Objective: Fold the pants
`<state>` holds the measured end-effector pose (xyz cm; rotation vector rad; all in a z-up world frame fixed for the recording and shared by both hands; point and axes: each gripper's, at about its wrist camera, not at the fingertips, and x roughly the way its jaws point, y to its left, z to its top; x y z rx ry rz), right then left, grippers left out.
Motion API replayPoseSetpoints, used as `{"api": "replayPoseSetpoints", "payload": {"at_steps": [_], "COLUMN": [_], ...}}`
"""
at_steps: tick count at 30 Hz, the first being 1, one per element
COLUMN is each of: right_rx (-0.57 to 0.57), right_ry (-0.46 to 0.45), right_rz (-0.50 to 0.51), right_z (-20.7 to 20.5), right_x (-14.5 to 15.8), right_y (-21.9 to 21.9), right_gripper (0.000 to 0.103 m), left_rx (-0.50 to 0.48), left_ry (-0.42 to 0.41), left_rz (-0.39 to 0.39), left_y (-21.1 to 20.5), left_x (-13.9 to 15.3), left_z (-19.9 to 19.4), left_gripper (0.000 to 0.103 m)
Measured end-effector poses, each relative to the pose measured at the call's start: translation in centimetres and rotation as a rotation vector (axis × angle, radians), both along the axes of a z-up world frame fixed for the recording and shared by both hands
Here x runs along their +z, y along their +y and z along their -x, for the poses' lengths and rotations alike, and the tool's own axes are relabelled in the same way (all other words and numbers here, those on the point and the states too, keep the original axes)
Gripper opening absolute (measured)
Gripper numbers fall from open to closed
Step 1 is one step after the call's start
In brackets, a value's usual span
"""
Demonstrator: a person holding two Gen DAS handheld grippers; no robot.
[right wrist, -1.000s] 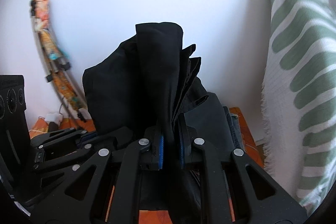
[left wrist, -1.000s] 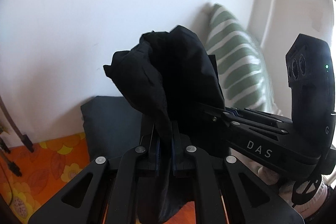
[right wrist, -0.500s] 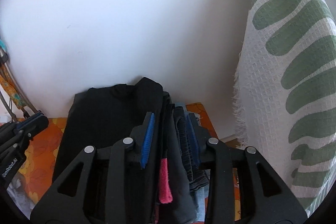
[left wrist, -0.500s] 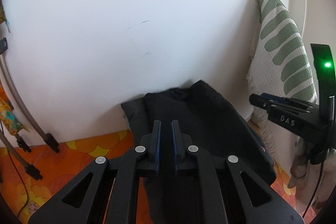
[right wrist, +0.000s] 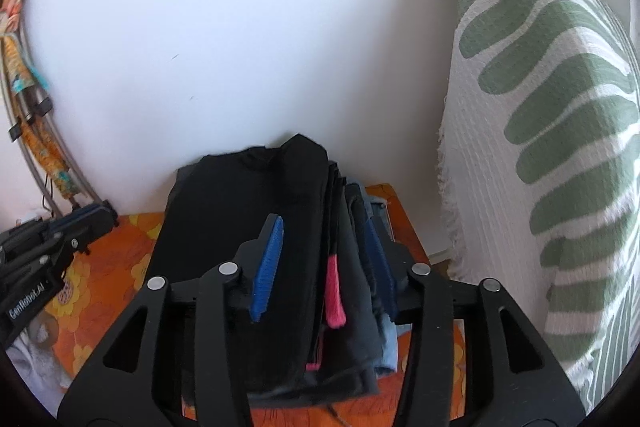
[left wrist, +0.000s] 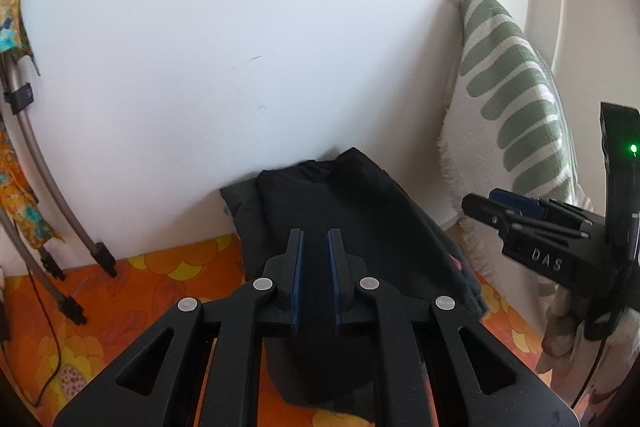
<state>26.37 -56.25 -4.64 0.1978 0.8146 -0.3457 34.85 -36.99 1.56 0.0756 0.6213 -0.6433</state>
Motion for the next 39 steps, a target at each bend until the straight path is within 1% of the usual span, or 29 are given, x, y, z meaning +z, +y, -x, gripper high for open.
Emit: {"api": "replayPoseSetpoints", "payload": {"at_steps": [1, 3, 4, 6, 8, 10, 14, 16, 19, 20, 21, 22, 25, 30, 33, 37, 39], "right_rx": [0.002, 0.004, 0.007, 0.016, 0.019, 0.010, -0.012, -0.021, -0.028, -0.026, -0.026, -0.029, -0.035, -0.018, -0.017, -0.023, -0.027], "right_ry": [-0.004, -0.012, -0.013, -0.013, -0.017, -0.028, -0.043, -0.055, -0.074, -0.080, -0.088, -0.100, -0.131, -0.164, -0.187, -0.208, -0.218], "right_rz": [-0.002, 0.000, 0.002, 0.006, 0.002, -0.004, 0.016, 0.032, 0.053, 0.059, 0.065, 0.070, 0.095, 0.139, 0.146, 0.134, 0.143], "right_z": [0.5, 1.4, 1.7, 2.6, 3.1, 3.8, 5.4, 6.3, 7.6, 8.0, 8.5, 9.1, 10.6, 13.2, 14.8, 17.1, 18.2], "right_x": [0.1, 0.2, 0.2, 0.6, 0.7, 1.1, 2.0, 2.8, 4.2, 4.6, 5.2, 5.8, 7.6, 10.2, 11.4, 12.7, 13.3], "right_y": [0.3, 0.7, 1.0, 1.7, 2.3, 3.0, 4.6, 5.5, 6.8, 7.2, 7.6, 8.1, 9.4, 12.0, 13.3, 14.8, 15.7], "right_gripper": [0.052, 0.056, 0.056, 0.057, 0.060, 0.065, 0.069, 0.080, 0.083, 0.083, 0.085, 0.091, 0.098, 0.102, 0.103, 0.103, 0.103], "left_rx": [-0.001, -0.006, -0.009, -0.015, -0.019, -0.021, -0.028, -0.036, -0.054, -0.060, -0.066, -0.070, -0.082, -0.107, -0.111, -0.119, -0.121], "left_ry": [0.000, 0.003, 0.002, 0.003, 0.012, 0.021, 0.029, 0.027, 0.013, 0.008, 0.004, -0.002, -0.006, -0.032, -0.057, -0.058, -0.071], "left_rz": [-0.004, -0.005, -0.004, -0.002, 0.001, 0.004, 0.011, 0.014, 0.014, 0.014, 0.015, 0.018, 0.033, 0.028, 0.027, 0.043, 0.045], "left_y": [0.1, 0.2, 0.4, 0.6, 0.9, 1.2, 2.2, 2.7, 3.5, 3.9, 4.1, 4.5, 5.7, 7.3, 8.6, 10.7, 11.8], "left_x": [0.1, 0.2, 0.3, 0.4, 0.5, 0.6, 1.1, 1.6, 2.5, 2.9, 3.1, 3.5, 4.5, 6.0, 6.9, 7.8, 8.3], "left_z": [0.3, 1.0, 1.4, 2.1, 2.6, 3.1, 4.5, 5.4, 7.1, 7.7, 8.2, 8.9, 10.6, 13.7, 15.8, 18.5, 20.1], "left_gripper": [0.014, 0.024, 0.027, 0.037, 0.040, 0.043, 0.046, 0.050, 0.054, 0.057, 0.061, 0.062, 0.063, 0.068, 0.068, 0.068, 0.068]}}
